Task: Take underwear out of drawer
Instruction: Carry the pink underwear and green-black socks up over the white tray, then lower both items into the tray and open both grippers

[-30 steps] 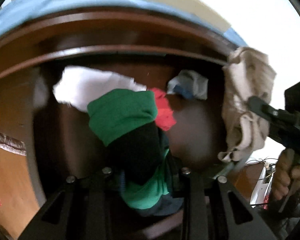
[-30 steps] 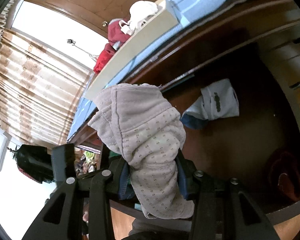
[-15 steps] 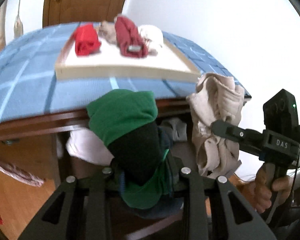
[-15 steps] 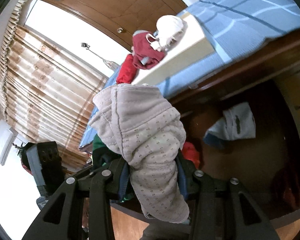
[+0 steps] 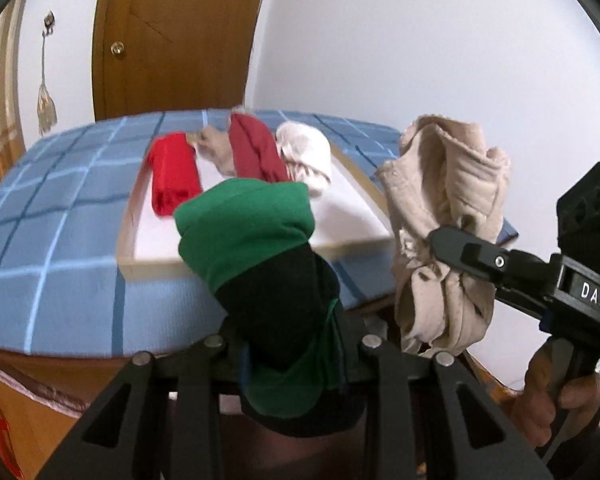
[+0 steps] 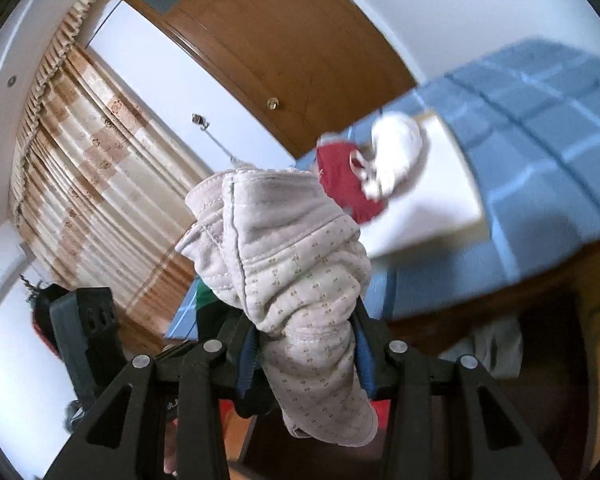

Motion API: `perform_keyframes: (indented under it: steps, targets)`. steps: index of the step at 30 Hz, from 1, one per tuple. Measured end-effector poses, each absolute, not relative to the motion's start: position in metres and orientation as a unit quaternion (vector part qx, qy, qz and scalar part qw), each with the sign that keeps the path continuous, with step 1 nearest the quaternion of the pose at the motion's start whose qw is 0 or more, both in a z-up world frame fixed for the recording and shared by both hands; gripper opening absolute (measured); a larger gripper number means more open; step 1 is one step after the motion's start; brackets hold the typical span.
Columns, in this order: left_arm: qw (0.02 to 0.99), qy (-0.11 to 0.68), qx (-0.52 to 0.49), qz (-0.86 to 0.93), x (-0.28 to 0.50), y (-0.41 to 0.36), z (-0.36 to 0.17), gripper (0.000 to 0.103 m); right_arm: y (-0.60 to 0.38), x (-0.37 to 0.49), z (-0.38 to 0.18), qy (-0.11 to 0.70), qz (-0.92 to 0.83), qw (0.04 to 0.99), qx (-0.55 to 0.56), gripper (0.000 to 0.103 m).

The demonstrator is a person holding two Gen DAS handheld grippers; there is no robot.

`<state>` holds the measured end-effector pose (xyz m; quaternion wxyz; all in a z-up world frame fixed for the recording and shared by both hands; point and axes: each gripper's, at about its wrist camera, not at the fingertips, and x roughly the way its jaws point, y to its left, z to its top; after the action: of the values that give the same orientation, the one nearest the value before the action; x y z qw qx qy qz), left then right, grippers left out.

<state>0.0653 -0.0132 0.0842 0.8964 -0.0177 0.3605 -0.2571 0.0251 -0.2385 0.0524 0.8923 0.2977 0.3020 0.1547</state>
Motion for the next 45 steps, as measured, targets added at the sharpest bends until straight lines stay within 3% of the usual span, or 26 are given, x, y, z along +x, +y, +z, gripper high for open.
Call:
perform_keyframes:
  steps: [19, 45]
  targets:
    - [0.91, 0.332, -0.016, -0.247, 0.112, -0.025, 0.092, 0.029, -0.24, 0.071, 0.072, 0.266, 0.12, 0.913, 0.286, 0.043]
    - [0.926, 0.317, -0.018, -0.205, 0.205, -0.051, 0.066, 0.029, -0.261, 0.164, 0.047, 0.242, -0.015, 0.948, 0.204, 0.043]
